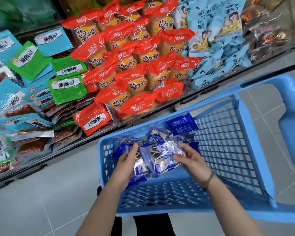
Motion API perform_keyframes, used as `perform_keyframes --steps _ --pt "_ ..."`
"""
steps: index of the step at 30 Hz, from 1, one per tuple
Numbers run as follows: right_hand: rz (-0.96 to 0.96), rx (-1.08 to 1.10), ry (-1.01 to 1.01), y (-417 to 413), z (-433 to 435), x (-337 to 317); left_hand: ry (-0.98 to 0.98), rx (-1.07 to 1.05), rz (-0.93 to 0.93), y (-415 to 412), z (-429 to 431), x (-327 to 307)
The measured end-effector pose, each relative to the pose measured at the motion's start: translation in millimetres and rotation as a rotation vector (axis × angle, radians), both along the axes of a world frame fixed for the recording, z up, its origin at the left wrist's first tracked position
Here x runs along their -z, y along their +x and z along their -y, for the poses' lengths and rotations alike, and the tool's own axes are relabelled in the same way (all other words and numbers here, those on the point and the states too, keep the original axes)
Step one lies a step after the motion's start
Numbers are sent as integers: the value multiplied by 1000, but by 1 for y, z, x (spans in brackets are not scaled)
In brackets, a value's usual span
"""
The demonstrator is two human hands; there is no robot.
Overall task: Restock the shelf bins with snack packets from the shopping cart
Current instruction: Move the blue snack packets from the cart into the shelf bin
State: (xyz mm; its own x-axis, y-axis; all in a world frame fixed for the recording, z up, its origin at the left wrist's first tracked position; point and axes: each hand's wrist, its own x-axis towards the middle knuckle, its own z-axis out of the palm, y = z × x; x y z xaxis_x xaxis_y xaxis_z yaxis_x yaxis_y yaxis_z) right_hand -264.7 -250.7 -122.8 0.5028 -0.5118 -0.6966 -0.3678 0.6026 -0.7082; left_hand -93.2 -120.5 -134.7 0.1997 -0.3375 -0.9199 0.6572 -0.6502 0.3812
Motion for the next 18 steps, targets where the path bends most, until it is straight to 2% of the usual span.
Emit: perform_keyframes --steps 3,5,8,11,13,15,16,18 --pt "-80 -78 10 17 -23 5 -25 89 76 5 3 -2" --pt "-53 -58 99 19 -34 9 -6 171 88 11 2 -4" --pt "32 -18 324 15 -46 13 -36 358 -60 18 -1 -6" --pt "-26 -114 390 13 -52 13 -90 417 -87 16 -5 -8" --pt "-44 -33 410 14 -56 14 -89 214 -105 17 -10 -7" --pt "-48 140 434 19 -60 17 -160 -174 -164 16 -19 -1" --pt "-45 219 439 22 -65 19 -193 -286 -147 14 -24 2" --pt "-35 253 422 33 -77 21 -211 -276 -84 7 -32 0"
